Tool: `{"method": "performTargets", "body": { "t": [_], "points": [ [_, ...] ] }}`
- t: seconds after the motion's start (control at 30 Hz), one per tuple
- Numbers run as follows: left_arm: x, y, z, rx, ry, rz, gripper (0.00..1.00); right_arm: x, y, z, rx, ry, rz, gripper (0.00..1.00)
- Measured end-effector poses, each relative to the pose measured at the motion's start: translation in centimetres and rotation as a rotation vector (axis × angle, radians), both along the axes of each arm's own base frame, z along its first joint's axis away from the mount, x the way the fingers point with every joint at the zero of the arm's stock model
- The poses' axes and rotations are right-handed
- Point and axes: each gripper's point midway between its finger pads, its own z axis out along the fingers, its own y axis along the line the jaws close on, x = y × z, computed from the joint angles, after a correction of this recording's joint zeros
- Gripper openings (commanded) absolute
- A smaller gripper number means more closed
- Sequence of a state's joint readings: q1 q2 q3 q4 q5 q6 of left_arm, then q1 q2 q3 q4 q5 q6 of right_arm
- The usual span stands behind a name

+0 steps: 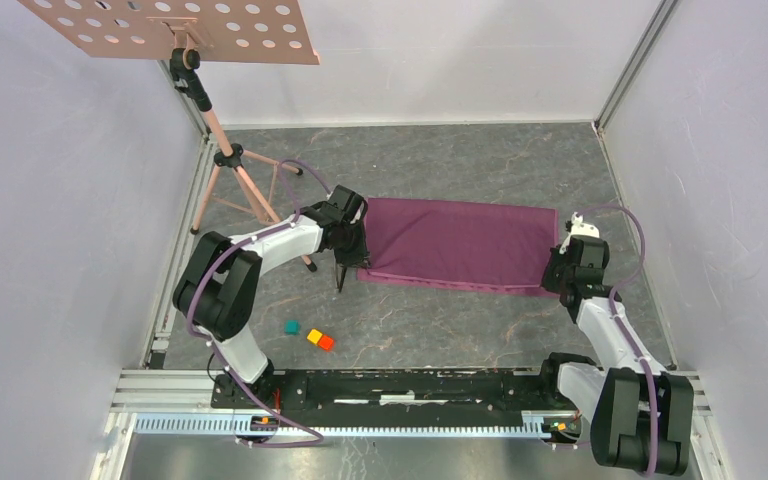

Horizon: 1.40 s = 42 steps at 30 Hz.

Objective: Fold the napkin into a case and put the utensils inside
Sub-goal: Fold and flatten the napkin at the center of the board.

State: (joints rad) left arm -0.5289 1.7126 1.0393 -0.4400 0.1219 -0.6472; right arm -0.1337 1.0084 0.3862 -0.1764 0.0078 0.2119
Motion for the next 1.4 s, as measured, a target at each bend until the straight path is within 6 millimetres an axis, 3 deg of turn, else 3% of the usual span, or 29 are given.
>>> {"method": "performTargets", "body": {
  "t": [0.4, 1.2, 1.33, 1.4],
  "points": [
    [-0.1, 0.3, 1.9, -0.011, -0.044, 0.006, 0.02, 0.1, 0.1, 3.1, -0.008, -0.084, 0.003, 0.03],
    [-1.3, 1.4, -1.0, 0.048, 0.025, 0.013, 0.02, -1.4, 0.8, -0.6, 0.029, 0.019, 0.022, 0.06],
    [-1.3, 1.5, -1.1, 0.053, 0.023, 0.015, 0.06, -1.3, 0.8, -0.5, 0.030, 0.016, 0.020, 0.13],
    [-1.3, 1.5, -1.1, 0.052, 0.022, 0.015, 0.17, -1.4, 0.8, -0.5, 0.031, 0.017, 0.021, 0.18]
  ]
}}
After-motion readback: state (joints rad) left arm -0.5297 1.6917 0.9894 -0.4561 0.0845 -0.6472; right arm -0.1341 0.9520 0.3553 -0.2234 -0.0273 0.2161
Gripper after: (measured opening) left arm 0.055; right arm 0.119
